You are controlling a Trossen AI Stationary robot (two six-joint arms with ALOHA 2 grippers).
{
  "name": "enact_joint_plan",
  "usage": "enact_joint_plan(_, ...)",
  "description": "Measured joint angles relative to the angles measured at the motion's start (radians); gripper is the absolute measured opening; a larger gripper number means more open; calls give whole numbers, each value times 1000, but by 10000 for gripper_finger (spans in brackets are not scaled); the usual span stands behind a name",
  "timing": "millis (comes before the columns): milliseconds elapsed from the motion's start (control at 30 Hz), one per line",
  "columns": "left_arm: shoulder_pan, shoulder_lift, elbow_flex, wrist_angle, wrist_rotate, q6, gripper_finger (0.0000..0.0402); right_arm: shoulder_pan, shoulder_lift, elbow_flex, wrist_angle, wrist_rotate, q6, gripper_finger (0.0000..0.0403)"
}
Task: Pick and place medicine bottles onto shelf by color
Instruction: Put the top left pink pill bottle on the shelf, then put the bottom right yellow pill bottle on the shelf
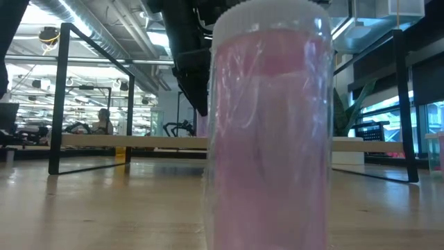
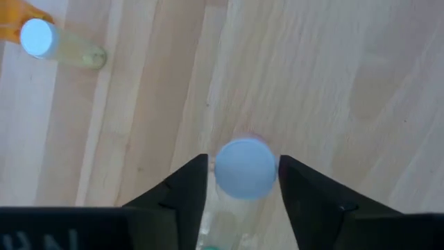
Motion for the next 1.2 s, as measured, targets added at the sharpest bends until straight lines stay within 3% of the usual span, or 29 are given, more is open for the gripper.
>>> enact_joint_plan(467, 0, -5, 0, -9, -15, 1, 291, 0, 0, 0, 0, 0, 0, 10)
enact_joint_plan(800, -48, -118, 2, -47, -51, -56, 298, 0, 0, 0, 0, 0, 0, 10)
enact_joint_plan(1200, -318, -249, 2, -55, -198, -129, 293, 0, 0, 0, 0, 0, 0, 10)
